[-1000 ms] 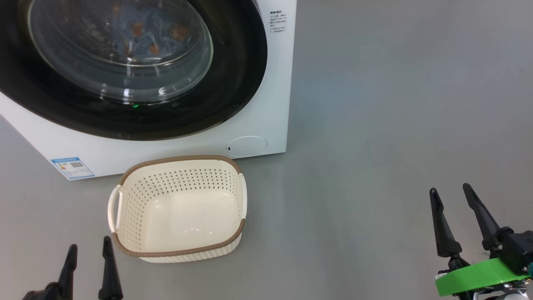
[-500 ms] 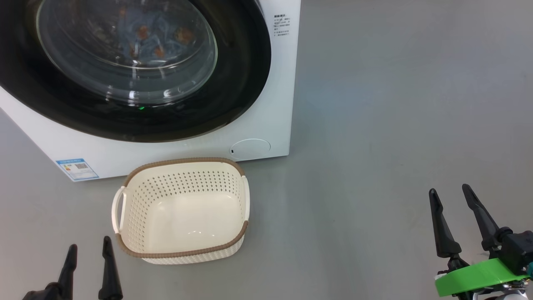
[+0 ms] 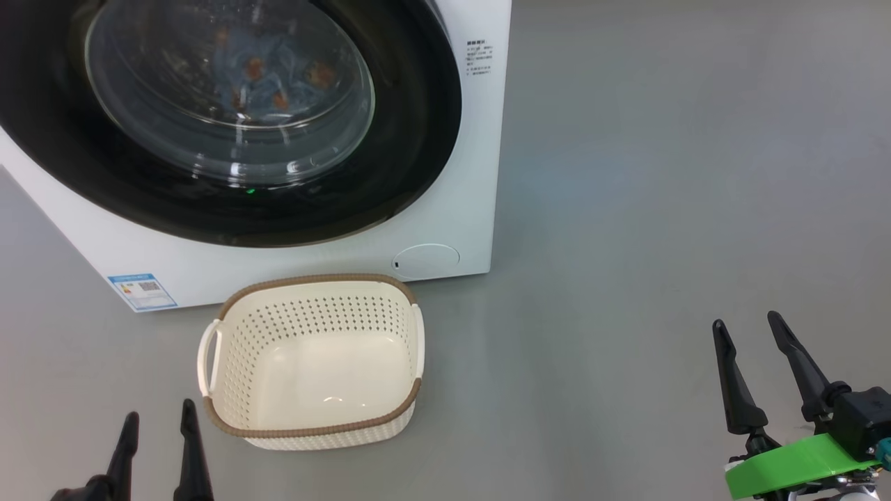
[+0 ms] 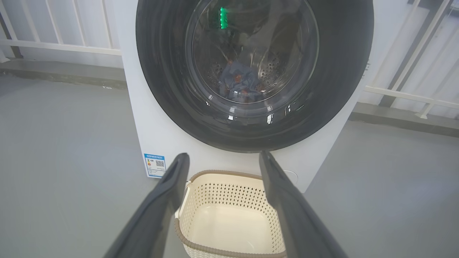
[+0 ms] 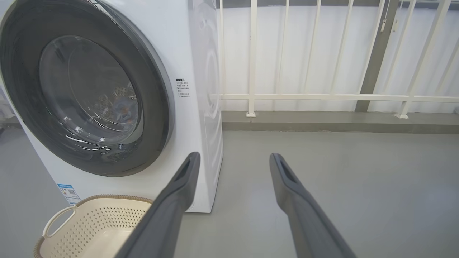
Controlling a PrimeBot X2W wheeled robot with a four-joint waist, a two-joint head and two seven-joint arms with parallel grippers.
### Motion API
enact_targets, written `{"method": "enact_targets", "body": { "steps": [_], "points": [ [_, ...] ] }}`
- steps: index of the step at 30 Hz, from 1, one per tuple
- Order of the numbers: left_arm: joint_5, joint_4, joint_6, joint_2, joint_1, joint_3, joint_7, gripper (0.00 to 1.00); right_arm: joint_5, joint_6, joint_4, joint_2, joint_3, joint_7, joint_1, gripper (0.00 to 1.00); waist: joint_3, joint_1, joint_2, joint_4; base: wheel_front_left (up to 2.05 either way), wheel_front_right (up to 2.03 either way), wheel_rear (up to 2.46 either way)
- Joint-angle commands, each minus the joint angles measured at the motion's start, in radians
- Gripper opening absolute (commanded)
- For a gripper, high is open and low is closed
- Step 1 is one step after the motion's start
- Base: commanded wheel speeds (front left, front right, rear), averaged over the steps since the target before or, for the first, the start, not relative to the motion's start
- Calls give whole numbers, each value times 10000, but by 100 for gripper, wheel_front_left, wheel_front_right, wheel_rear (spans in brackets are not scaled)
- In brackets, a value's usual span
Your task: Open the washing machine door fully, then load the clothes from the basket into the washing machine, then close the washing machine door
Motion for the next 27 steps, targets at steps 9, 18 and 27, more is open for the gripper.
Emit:
{"method": "enact_targets", "body": {
  "steps": [9, 18, 27],
  "points": [
    [-37, -227, 122, 164, 119, 202, -65, 100, 59, -55, -123, -297, 366, 27, 167, 100, -361, 0, -1, 144, 0, 0, 0],
    [-72, -285, 191, 164, 175, 181, -65, 100, 79, -55, -128, -287, 381, 27, 226, 100, -427, 0, -1, 210, 0, 0, 0],
    [-19, -2, 150, 13, 335, -107, 0, 0, 14, 0, 100, -113, 127, 2, 222, 0, -447, 0, -1, 242, 0, 0, 0]
  ]
}}
